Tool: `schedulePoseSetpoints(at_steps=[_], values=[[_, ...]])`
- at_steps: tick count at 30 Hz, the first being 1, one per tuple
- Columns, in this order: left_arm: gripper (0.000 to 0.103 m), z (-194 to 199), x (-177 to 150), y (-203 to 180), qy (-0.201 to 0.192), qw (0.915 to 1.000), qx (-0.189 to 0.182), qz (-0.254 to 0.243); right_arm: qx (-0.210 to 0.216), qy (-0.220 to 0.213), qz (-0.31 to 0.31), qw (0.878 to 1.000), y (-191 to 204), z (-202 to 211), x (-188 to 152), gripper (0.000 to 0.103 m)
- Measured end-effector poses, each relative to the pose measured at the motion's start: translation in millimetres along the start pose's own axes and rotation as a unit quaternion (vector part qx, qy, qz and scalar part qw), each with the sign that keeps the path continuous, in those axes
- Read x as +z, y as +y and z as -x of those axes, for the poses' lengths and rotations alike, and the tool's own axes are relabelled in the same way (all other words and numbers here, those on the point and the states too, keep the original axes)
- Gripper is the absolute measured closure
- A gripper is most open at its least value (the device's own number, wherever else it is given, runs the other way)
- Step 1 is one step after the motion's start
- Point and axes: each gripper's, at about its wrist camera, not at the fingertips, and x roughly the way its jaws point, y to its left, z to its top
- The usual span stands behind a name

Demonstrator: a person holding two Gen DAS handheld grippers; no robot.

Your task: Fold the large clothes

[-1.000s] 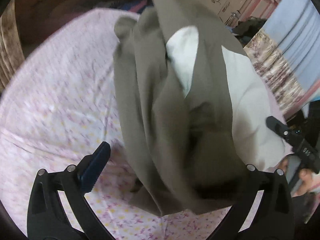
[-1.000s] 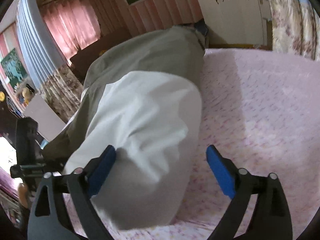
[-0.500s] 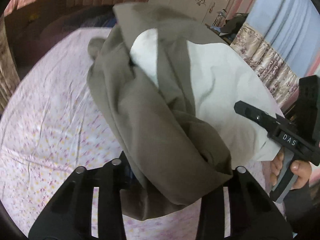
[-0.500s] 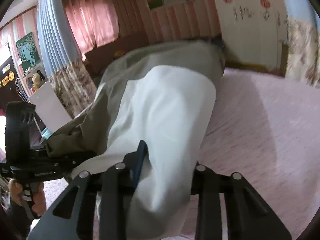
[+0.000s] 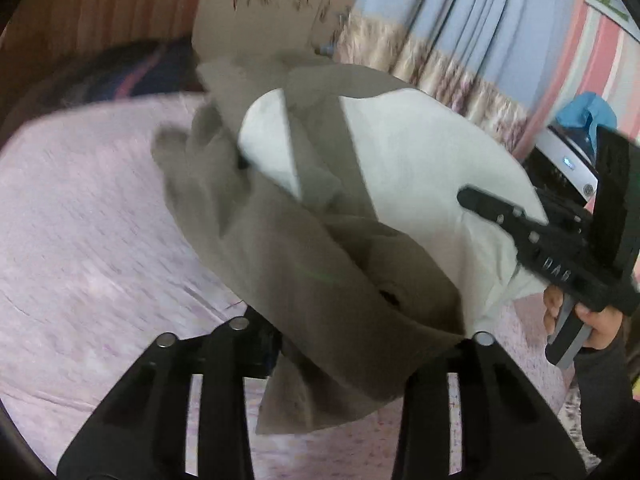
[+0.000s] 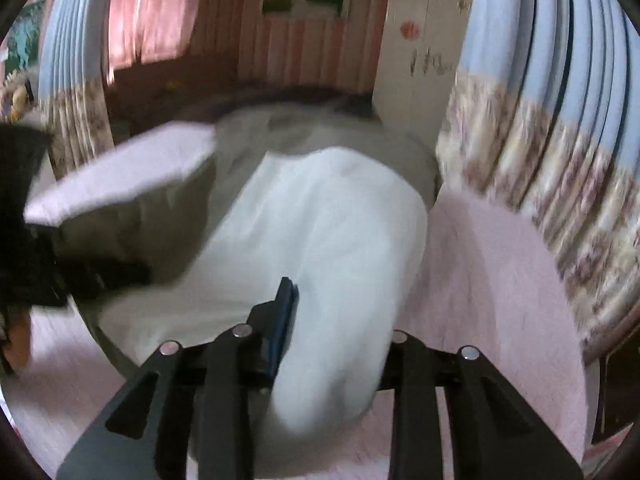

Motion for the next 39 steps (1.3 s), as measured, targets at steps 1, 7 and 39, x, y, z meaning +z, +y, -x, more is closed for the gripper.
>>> schedulePoseSetpoints(at_steps=[1, 7, 39], values=[[0.055, -3.2, -3.9, -0.3, 0.003, 1.0000, -0.005, 0.004, 0.002, -0.001, -0.002, 1.000, -3.9, -1.4, -7.7, 0.073], [0.006, 12.6, -24.2, 26.7, 0.013, 0.9987, -0.006, 0.050, 0.019, -0.010, -0.031, 0.999, -27.1, 7.3, -18.6, 0.033], [0.003, 139.2, -45.1, -7.7, -0.117, 0.9686, 0.218, -0.019, -0.100, -0.076, -0.141, 0.982, 53.4, 93.6, -28.8, 0.002]])
